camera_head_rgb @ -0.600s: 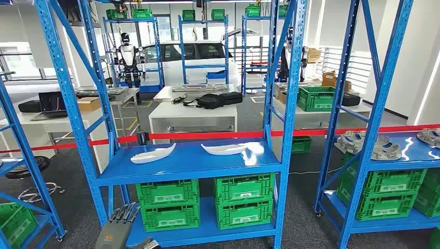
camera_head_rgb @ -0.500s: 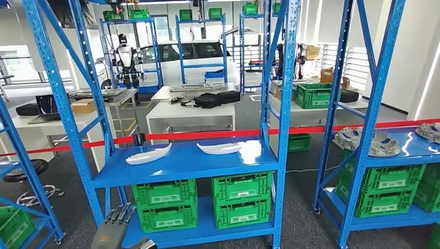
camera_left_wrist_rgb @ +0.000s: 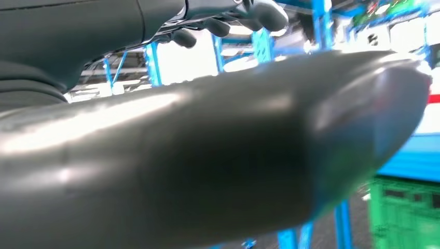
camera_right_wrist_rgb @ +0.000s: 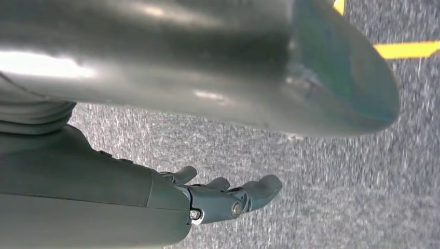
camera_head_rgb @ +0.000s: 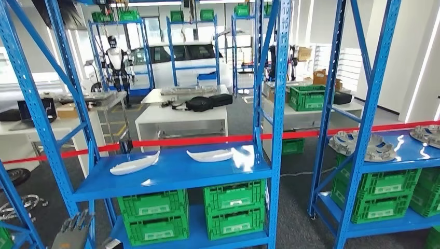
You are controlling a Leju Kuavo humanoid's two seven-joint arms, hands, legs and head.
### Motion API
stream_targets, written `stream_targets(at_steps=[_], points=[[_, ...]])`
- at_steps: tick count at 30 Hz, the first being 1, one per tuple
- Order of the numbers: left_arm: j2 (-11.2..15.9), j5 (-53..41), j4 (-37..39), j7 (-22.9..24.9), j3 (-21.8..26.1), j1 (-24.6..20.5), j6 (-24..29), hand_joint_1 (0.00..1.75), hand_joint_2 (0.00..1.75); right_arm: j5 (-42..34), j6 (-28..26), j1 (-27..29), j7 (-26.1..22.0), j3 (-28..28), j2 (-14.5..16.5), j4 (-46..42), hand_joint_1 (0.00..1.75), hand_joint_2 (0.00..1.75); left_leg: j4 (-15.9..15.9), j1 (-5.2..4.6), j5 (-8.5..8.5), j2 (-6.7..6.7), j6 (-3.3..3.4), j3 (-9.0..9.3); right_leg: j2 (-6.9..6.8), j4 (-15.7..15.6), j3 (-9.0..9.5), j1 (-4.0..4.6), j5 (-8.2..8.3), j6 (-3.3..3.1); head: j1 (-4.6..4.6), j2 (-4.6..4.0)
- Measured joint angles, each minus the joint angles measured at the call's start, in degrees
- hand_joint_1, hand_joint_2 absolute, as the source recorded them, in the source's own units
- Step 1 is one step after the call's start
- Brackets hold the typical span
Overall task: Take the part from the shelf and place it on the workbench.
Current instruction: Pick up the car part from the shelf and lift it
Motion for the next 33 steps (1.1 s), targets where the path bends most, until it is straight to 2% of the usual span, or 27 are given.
stream_targets(at_steps=[2,3,5,7,8,9,10,11,12,13,14,15,17,18,19,21,22,23,24,25,26,28,29,30,32,33], points=[[0.45,0.23,0.0,0.06,0.23,0.06,-0.23,0.0,0.0,-0.05,0.19,-0.15,-0.07,-0.01,-0.01,0.0,0.0,0.0,-1.27,0.24,-0.61,-0.09,0.15,1.41,-0.23,0.75,0.22,0.07,0.76,0.57,-0.01,0.02],[0.69,0.43,0.0,-0.19,0.43,0.12,-0.26,0.0,0.0,-0.05,0.23,-0.28,-0.07,-0.01,-0.01,0.0,0.0,0.0,-1.73,0.37,-0.94,-0.1,0.35,2.26,-0.41,2.51,-0.7,0.13,1.12,0.71,0.01,0.02],[1.19,0.92,0.01,-0.97,0.88,0.36,-0.15,0.0,0.0,-0.05,0.28,-0.45,-0.08,-0.02,-0.01,0.0,0.0,0.0,-2.25,0.43,-1.82,-0.14,0.72,3.73,-0.7,8.52,-4.62,0.23,0.5,0.7,0.11,0.02],[1.51,1.27,0.0,-1.62,1.19,0.96,0.03,0.0,0.0,-0.06,0.3,-0.21,-0.19,-0.03,-0.01,0.0,0.0,0.0,-2.29,0.34,-3.14,-0.16,0.95,5.14,-0.73,13.98,-9.61,0.36,-2.45,0.75,0.19,0.02],[1.66,1.37,0.01,-1.75,1.28,1.36,0.11,0.0,0.0,-0.07,0.3,-0.03,-0.31,-0.03,-0.01,0.0,0.0,0.0,-2.28,0.31,-3.91,-0.21,0.96,6.05,-0.73,14.89,-11.42,0.43,-3.76,0.83,0.21,0.02],[1.87,1.47,0.01,-1.74,1.38,1.76,0.2,0.0,0.0,-0.07,0.31,0.13,-0.45,-0.03,-0.01,0.0,0.0,0.0,-2.27,0.29,-4.74,-0.25,0.88,7.08,-0.73,14.21,-12.48,0.47,-4.1,0.9,0.24,0.02],[2.14,1.67,0.02,-1.63,1.53,2.15,0.33,0.0,0.0,-0.07,0.32,0.21,-0.58,-0.03,-0.01,0.0,0.0,0.0,-2.25,0.29,-5.59,-0.25,0.76,8.21,-0.74,12.01,-12.77,0.49,-2.9,0.9,0.26,0.02],[2.48,1.92,0.03,-1.53,1.75,2.57,0.51,0.0,0.0,-0.07,0.34,0.3,-0.68,-0.03,-0.02,0.0,0.0,0.0,-2.25,0.29,-6.51,-0.2,0.6,9.1,-0.78,8.71,-12.65,0.5,0.11,0.8,0.28,0.02],[2.81,2.22,0.04,-1.5,2.05,2.97,0.69,0.0,0.0,-0.06,0.38,0.42,-0.73,-0.03,-0.02,0.04,0.0,0.0,-2.0,0.26,-7.48,-0.15,0.42,10.08,-0.87,5.24,-12.56,0.6,4.13,0.63,0.31,-0.01],[3.15,2.57,0.07,-1.49,2.36,3.32,0.85,0.0,0.0,-0.07,0.45,0.53,-0.72,-0.03,-0.03,0.08,0.0,0.0,-1.85,0.21,-8.43,-0.15,0.17,10.66,-0.98,2.65,-12.37,0.69,7.28,0.31,0.29,-0.03],[3.51,2.9,0.06,-1.53,2.64,3.69,0.98,0.0,0.0,-0.1,0.52,0.66,-0.72,-0.03,-0.04,0.13,0.0,0.0,-1.82,0.19,-9.28,-0.15,-0.15,11.06,-1.04,1.02,-12.2,0.87,9.44,-0.03,0.29,-0.04],[3.92,3.26,0.05,-1.57,2.94,4.04,1.09,0.0,0.0,-0.13,0.57,0.7,-0.72,-0.03,-0.04,0.17,0.0,0.0,-1.66,0.19,-9.74,-0.2,-0.54,11.72,-1.07,0.37,-12.03,1.06,9.86,-0.44,0.3,-0.05],[5.0,3.99,-0.01,-1.55,3.53,4.71,1.3,0.0,0.0,-0.17,0.6,0.62,-0.79,-0.03,-0.06,0.17,0.0,0.0,-1.36,0.38,-10.13,-0.23,-1.29,12.54,-0.93,0.14,-10.66,1.09,8.84,-1.36,0.28,0.0],[5.52,4.36,-0.03,-1.54,3.89,5.03,1.37,0.0,0.0,-0.15,0.6,0.55,-0.84,-0.04,-0.1,0.17,0.0,0.0,-0.01,0.5,-10.04,-0.23,-1.64,12.37,-0.86,-0.05,-9.73,0.99,8.36,-1.84,0.23,0.01],[6.01,4.69,-0.02,-1.55,4.22,5.32,1.42,0.0,0.0,-0.13,0.6,0.48,-0.86,-0.05,-0.15,0.17,0.0,0.0,2.39,0.62,-10.26,-0.23,-1.95,11.15,-0.8,-0.14,-8.67,0.86,7.86,-2.2,0.14,0.02],[6.73,5.12,0.02,-1.76,4.85,6.06,1.55,0.0,0.0,-0.09,0.6,0.4,-0.86,-0.07,-0.21,0.17,0.0,0.0,9.26,0.91,-11.8,-0.2,-2.55,6.32,-0.68,-0.28,-6.73,0.74,6.37,-2.57,0.02,0.02],[7.02,5.26,0.05,-1.88,5.1,6.48,1.68,0.0,0.0,-0.08,0.61,0.4,-0.85,-0.07,-0.21,0.17,0.0,0.0,12.19,1.05,-13.31,-0.19,-2.78,3.58,-0.63,-0.29,-5.79,0.69,5.52,-2.56,0.01,0.02],[7.22,5.35,0.07,-2.0,5.3,6.91,1.84,0.0,0.0,-0.07,0.62,0.46,-0.85,-0.07,-0.21,0.17,0.0,0.0,13.71,1.21,-14.76,-0.17,-2.99,1.32,-0.58,-0.29,-4.73,0.6,4.61,-2.5,-0.01,0.02],[7.4,5.52,0.08,-2.12,5.46,7.29,2.03,0.0,0.0,-0.07,0.62,0.51,-0.84,-0.07,-0.2,0.17,0.0,0.0,13.68,1.37,-15.53,-0.16,-3.15,-0.25,-0.53,-0.29,-3.52,0.48,3.65,-2.38,-0.02,0.02],[7.59,5.8,0.09,-2.35,5.62,7.6,2.21,0.0,0.0,-0.06,0.63,0.52,-0.84,-0.07,-0.19,0.17,0.0,0.0,12.08,1.51,-14.9,-0.11,-3.29,-1.11,-0.49,-0.29,-2.19,0.33,2.65,-2.21,-0.02,0.02],[7.8,6.13,0.1,-2.75,5.87,7.88,2.39,0.0,0.0,-0.05,0.64,0.51,-0.84,-0.07,-0.18,0.17,0.0,0.0,9.25,1.63,-12.34,-0.01,-3.41,-1.44,-0.44,-0.31,-0.89,0.19,1.63,-1.95,-0.03,0.02],[8.16,6.2,0.11,-3.72,6.5,8.45,3.22,0.0,0.0,-0.05,0.66,0.42,-0.83,-0.07,-0.15,0.23,0.0,0.0,2.87,1.64,-3.62,0.38,-3.27,-1.73,-0.26,-0.24,1.18,0.05,-0.28,-1.18,-0.09,-0.02],[8.3,5.48,0.08,-3.93,6.74,8.72,3.8,0.0,0.0,-0.05,0.66,0.41,-0.82,-0.07,-0.14,0.26,0.0,0.0,1.07,1.54,-0.26,0.49,-2.96,-1.75,-0.16,-0.37,1.68,0.06,-1.05,-0.71,-0.09,-0.03],[8.45,4.18,0.0,-3.79,6.86,8.94,4.41,0.0,0.0,-0.07,0.66,0.38,-0.83,-0.07,-0.14,0.28,0.0,0.0,0.22,1.43,1.49,0.53,-2.52,-1.8,-0.13,-0.42,2.13,0.1,-1.52,-0.27,-0.09,-0.04],[8.81,-0.93,-0.51,-2.13,6.77,9.07,5.25,0.0,0.0,-0.23,0.58,0.2,-0.91,-0.11,-0.12,0.28,0.0,0.0,0.1,1.44,1.13,0.4,-1.62,-1.2,-0.23,0.14,2.04,0.17,-1.19,0.47,-0.01,-0.02],[9.13,-4.25,-0.93,-1.02,6.7,9.08,5.48,0.0,0.0,-0.32,0.5,0.02,-0.97,-0.19,-0.12,0.28,0.0,0.0,-0.24,1.5,0.78,0.36,-1.2,-0.75,-0.39,1.72,1.34,0.2,-0.56,0.7,0.04,-0.01]])
